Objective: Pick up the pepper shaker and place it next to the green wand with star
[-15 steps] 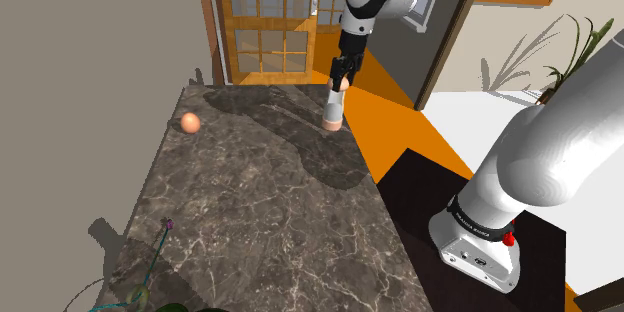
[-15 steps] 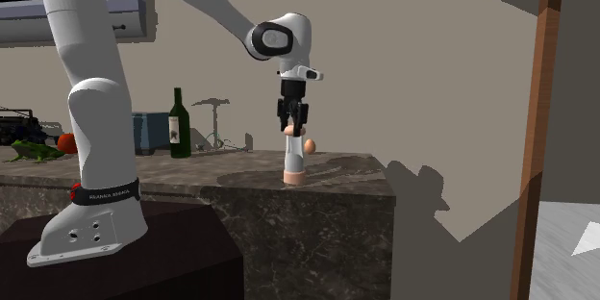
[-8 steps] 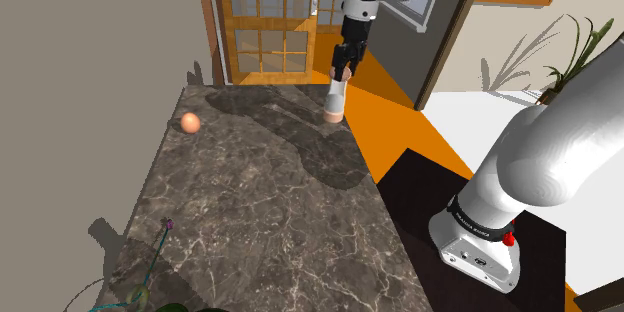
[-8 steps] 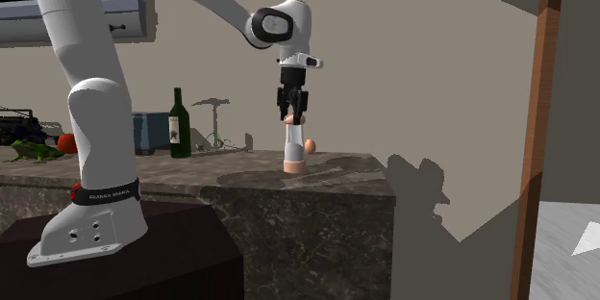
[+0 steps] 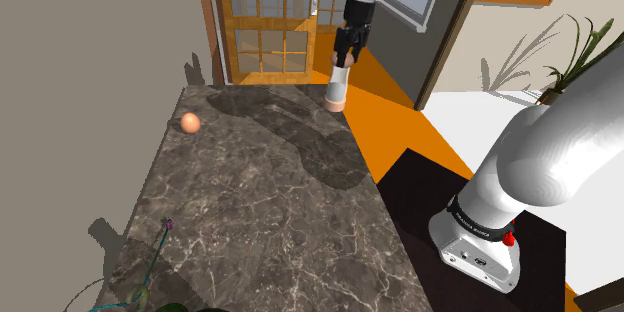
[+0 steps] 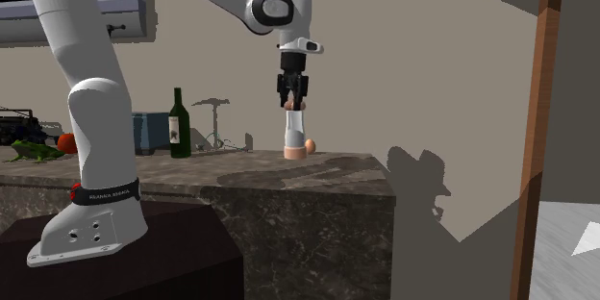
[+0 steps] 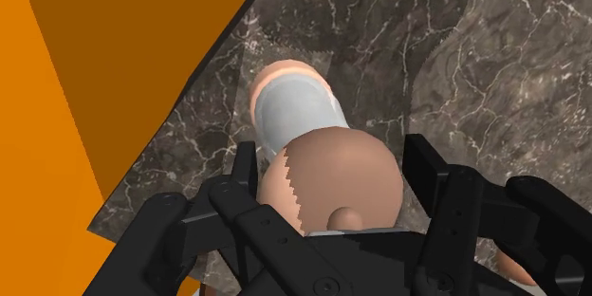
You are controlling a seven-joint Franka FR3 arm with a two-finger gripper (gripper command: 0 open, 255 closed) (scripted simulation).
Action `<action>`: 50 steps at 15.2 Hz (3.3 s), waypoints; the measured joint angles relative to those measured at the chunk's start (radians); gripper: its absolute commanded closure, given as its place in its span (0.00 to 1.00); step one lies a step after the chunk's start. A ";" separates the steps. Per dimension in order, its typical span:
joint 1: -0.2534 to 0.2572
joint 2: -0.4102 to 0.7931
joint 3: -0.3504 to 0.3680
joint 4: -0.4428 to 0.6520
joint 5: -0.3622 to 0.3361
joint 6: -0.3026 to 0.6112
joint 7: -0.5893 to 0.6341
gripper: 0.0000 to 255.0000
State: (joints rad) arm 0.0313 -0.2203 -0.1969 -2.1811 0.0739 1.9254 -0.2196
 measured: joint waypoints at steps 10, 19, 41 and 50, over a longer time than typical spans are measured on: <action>0.001 -0.020 0.003 0.117 -0.006 -0.136 0.015 1.00; 0.001 -0.020 0.004 0.235 -0.007 -0.253 0.025 1.00; 0.071 0.037 0.102 0.439 0.026 -0.385 0.197 1.00; 0.159 0.121 0.221 0.471 0.047 -0.311 0.395 1.00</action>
State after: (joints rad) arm 0.1907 -0.0996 0.0241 -1.7098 0.1206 1.6144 0.1758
